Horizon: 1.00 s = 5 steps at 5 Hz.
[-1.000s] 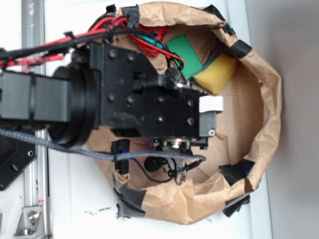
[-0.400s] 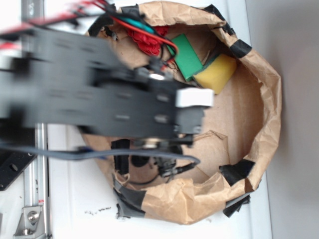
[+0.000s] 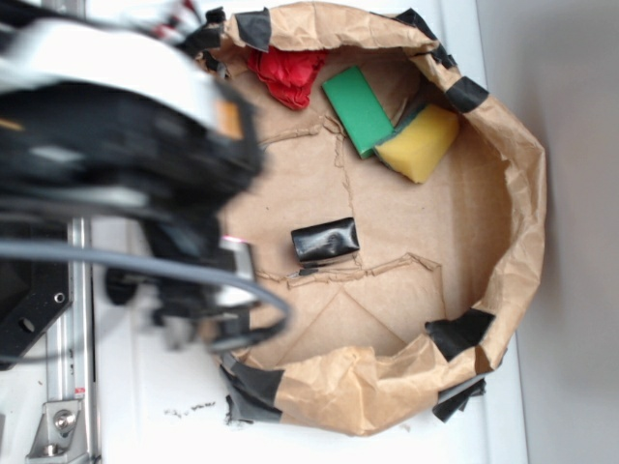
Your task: Grab the black box.
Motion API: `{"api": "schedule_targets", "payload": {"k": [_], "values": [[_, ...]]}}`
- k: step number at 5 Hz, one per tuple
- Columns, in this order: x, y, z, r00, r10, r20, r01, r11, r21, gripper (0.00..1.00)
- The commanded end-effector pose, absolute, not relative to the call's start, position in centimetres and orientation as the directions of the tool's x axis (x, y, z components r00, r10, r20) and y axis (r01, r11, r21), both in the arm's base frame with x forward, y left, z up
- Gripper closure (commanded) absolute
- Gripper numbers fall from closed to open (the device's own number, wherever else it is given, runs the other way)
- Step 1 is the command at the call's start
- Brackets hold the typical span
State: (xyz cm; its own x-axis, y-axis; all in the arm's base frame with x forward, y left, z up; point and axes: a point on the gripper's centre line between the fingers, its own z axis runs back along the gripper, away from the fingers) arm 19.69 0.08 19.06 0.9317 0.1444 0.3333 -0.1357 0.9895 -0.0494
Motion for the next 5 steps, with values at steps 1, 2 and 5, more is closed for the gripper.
{"api": "schedule_targets", "payload": {"k": [1, 2, 5], "values": [[22.0, 1.6, 17.0, 0.930, 0.187, 0.315, -0.171, 0.982, -0.078, 0.00], [24.5, 0.4, 12.0, 0.962, 0.149, 0.227, -0.144, 0.989, -0.039, 0.00], [26.1, -2.8, 4.1, 0.997, 0.069, 0.017, -0.068, 0.997, -0.021, 0.00]]}}
